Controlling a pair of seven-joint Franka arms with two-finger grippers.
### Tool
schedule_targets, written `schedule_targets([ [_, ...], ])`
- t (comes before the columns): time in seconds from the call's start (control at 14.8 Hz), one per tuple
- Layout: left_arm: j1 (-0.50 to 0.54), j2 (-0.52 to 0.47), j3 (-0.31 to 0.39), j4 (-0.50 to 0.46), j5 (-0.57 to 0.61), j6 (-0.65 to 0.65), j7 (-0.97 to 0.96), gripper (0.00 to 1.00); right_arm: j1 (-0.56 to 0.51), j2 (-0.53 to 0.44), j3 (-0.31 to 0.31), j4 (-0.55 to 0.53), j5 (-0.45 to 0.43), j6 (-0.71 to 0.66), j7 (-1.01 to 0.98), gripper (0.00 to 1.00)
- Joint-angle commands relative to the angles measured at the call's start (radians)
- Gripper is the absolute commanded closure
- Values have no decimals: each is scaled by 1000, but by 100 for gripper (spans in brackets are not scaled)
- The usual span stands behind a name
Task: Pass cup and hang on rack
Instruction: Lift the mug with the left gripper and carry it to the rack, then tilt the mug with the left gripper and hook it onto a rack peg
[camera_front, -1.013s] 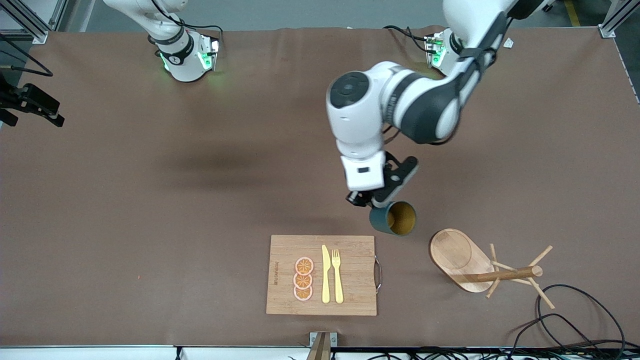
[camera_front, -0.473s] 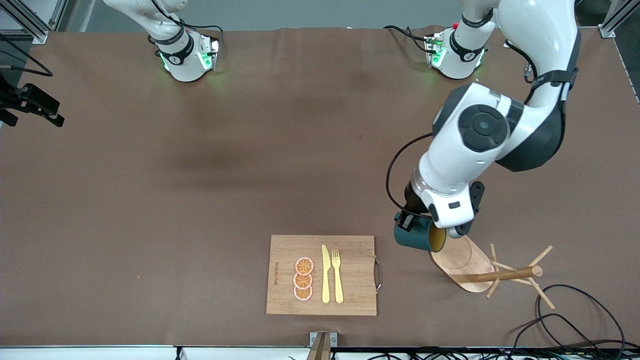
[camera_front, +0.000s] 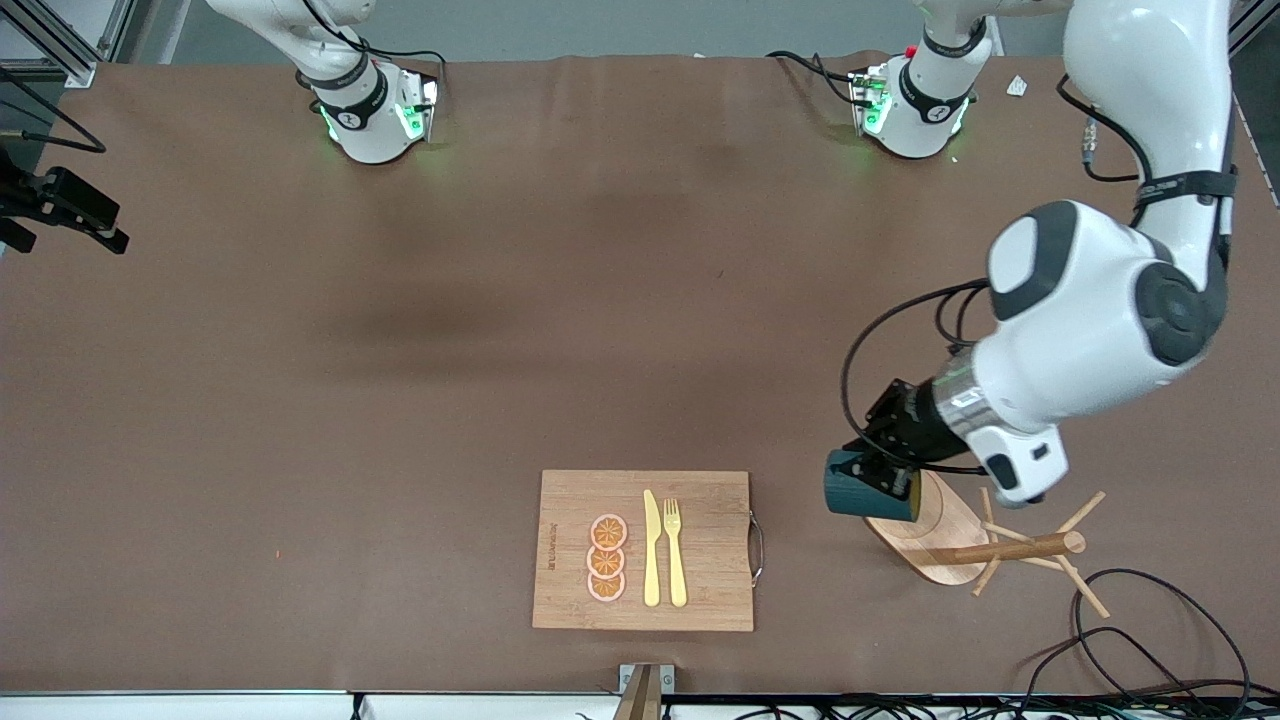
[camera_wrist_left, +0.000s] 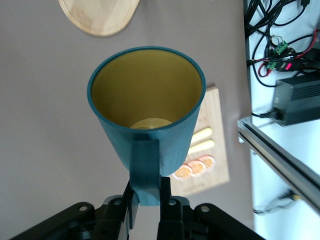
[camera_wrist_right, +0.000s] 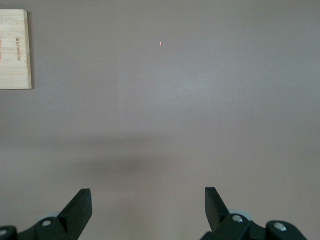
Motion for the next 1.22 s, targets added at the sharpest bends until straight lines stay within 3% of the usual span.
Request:
schedule_targets([
  [0.0, 59, -12, -7, -18, -143, 17, 65, 99, -1, -16, 1, -6, 8, 1, 8, 0],
  [0.61, 157, 14, -4, -22, -378, 12, 369, 99, -3, -16, 1, -7, 8, 0, 7, 0],
  [1.15, 205, 37, -2, -41, -438, -4, 511, 100, -3, -16, 1, -7, 8, 1, 7, 0],
])
